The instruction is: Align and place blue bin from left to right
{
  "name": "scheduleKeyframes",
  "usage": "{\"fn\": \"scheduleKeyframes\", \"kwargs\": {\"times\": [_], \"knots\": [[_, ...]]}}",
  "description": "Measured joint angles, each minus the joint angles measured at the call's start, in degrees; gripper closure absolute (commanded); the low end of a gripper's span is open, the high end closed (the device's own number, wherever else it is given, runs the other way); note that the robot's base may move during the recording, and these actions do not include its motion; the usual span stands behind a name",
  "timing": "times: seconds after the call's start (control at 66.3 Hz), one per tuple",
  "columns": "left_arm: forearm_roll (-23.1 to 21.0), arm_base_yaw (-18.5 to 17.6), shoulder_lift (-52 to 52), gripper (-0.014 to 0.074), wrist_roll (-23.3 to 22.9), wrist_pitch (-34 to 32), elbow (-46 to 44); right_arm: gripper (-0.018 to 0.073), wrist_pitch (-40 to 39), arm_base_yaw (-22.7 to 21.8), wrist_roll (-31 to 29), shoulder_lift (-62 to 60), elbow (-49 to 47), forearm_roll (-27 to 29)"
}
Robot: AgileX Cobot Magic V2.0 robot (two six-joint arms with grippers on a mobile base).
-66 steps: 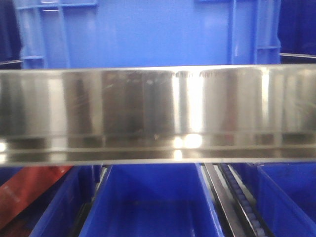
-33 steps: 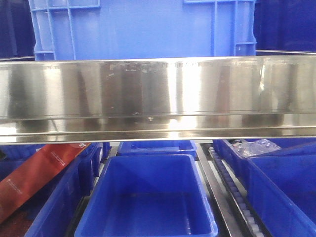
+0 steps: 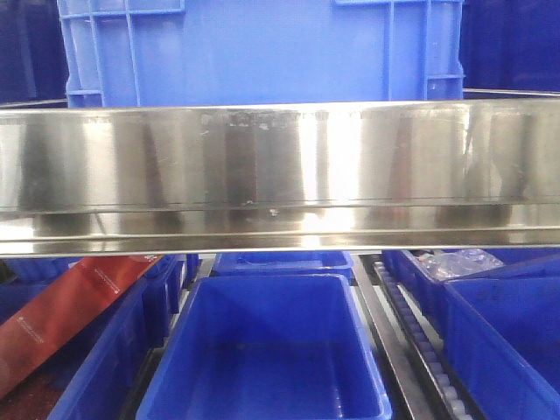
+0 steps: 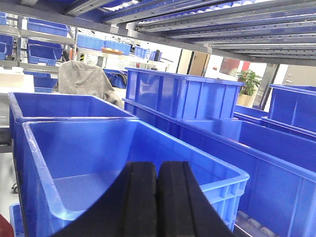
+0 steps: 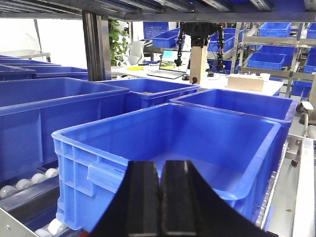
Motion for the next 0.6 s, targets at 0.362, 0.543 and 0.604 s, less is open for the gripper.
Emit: {"fn": "scheduleKeyframes", "kwargs": {"times": [0.362, 0.543, 0.604], "knots": [[0.0, 0.0, 0.0, 0.0707, 0.0, 0.0, 0.0, 0.0638, -3.5, -6.1, -16.1, -1.2, 2.4, 8.3], [0.0, 0.0, 0.0, 0.0707, 0.0, 0.0, 0.0, 0.0638, -14.9, -19.1, -34.9, -5.3, 11.1, 22.0], [0.0, 0.0, 0.0, 0.0707, 0.0, 0.0, 0.0, 0.0638, -15.9, -22.8, -36.1, -7.7, 14.0, 22.8]]}}
